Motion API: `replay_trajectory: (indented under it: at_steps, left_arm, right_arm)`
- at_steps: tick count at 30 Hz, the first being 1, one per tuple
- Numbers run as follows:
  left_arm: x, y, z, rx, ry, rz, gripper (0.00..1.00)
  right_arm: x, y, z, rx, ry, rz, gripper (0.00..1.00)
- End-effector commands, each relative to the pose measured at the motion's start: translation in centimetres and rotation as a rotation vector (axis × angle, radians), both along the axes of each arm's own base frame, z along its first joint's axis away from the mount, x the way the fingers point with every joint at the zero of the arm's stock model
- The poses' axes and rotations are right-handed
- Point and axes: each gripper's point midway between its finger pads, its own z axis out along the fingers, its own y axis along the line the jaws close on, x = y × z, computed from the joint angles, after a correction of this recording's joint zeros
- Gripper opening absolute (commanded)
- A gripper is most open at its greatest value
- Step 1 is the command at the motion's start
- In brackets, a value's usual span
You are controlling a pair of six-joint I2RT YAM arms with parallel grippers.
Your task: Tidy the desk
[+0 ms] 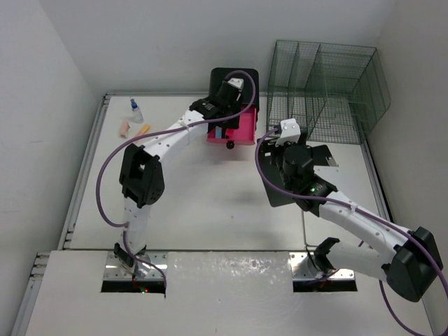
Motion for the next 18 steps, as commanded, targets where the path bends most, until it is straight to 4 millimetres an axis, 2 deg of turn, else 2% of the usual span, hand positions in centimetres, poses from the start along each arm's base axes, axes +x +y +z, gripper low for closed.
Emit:
replay_trajectory:
  at_steps: [1, 6, 12, 18]
  left_arm:
    - [1.0, -0.4, 2.2, -0.044, -0.053, 0.038, 0.00]
    - [2.3, -0.7, 2.3, -0.036, -0.083, 0.053, 0.00]
    - [3.5, -1.0, 0.0, -0.019, -0.064, 0.090, 0.00]
    - [4.3, -1.2, -0.1, -0.004, -0.088, 0.082, 0.00]
  right_arm:
    - [0.3, -0.3, 1.8, 0.046, -0.060, -0.019, 0.95]
    - [0.3, -0.2, 1.9, 0.048, -0.062, -0.017, 0.95]
    - [0.2, -0.3, 1.9, 0.045, -0.062, -0.018, 0.95]
    - [0.2, -0.3, 2.0, 0.044, -0.064, -0.017, 0.95]
